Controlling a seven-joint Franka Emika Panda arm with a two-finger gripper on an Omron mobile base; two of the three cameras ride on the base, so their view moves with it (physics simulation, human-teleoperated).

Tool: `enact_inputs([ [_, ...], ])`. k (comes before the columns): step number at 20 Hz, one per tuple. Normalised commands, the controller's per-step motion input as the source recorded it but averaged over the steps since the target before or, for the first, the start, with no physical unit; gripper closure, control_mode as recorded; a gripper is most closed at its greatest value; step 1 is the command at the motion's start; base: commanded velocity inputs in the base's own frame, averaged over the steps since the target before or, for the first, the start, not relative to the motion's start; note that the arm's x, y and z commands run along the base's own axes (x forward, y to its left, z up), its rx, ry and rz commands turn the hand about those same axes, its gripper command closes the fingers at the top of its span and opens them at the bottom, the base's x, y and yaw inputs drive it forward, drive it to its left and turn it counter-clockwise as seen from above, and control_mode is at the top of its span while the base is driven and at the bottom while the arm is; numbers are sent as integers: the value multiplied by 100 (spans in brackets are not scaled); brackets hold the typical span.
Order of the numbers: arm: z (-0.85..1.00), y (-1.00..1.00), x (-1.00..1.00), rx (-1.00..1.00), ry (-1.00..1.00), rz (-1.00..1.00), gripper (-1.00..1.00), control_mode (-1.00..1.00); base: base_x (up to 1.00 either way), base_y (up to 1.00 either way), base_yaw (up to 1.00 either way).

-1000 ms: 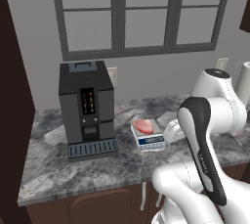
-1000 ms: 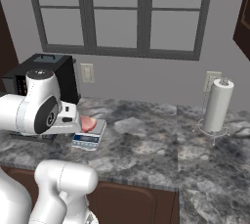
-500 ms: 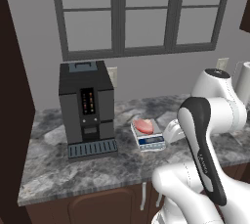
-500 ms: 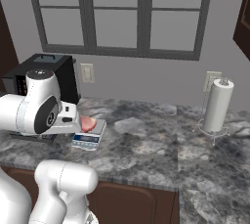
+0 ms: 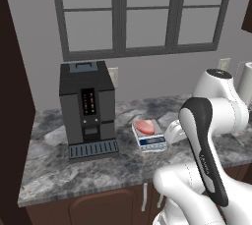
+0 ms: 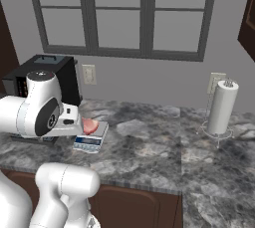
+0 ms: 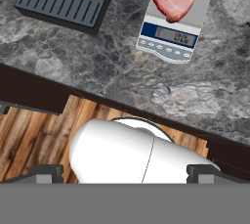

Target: Take the steak from the fridge and place it on the digital scale on the counter by the fridge. Wait a few seconds for a reading, then move it to the plate on the dining counter.

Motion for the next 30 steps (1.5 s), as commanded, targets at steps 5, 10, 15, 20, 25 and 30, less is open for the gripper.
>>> enact_inputs([
  [5, 0, 0, 0, 0, 0, 0, -100, -100, 0, 0, 0],
  [10, 0, 0, 0, 0, 0, 0, -100, -100, 0, 0, 0],
  [15, 0, 0, 0, 0, 0, 0, -100, -100, 0, 0, 0],
  [20, 0, 0, 0, 0, 0, 0, -100, -100, 0, 0, 0],
  [25, 0, 0, 0, 0, 0, 0, -100, -100, 0, 0, 0],
  [30, 0, 0, 0, 0, 0, 0, -100, -100, 0, 0, 0],
])
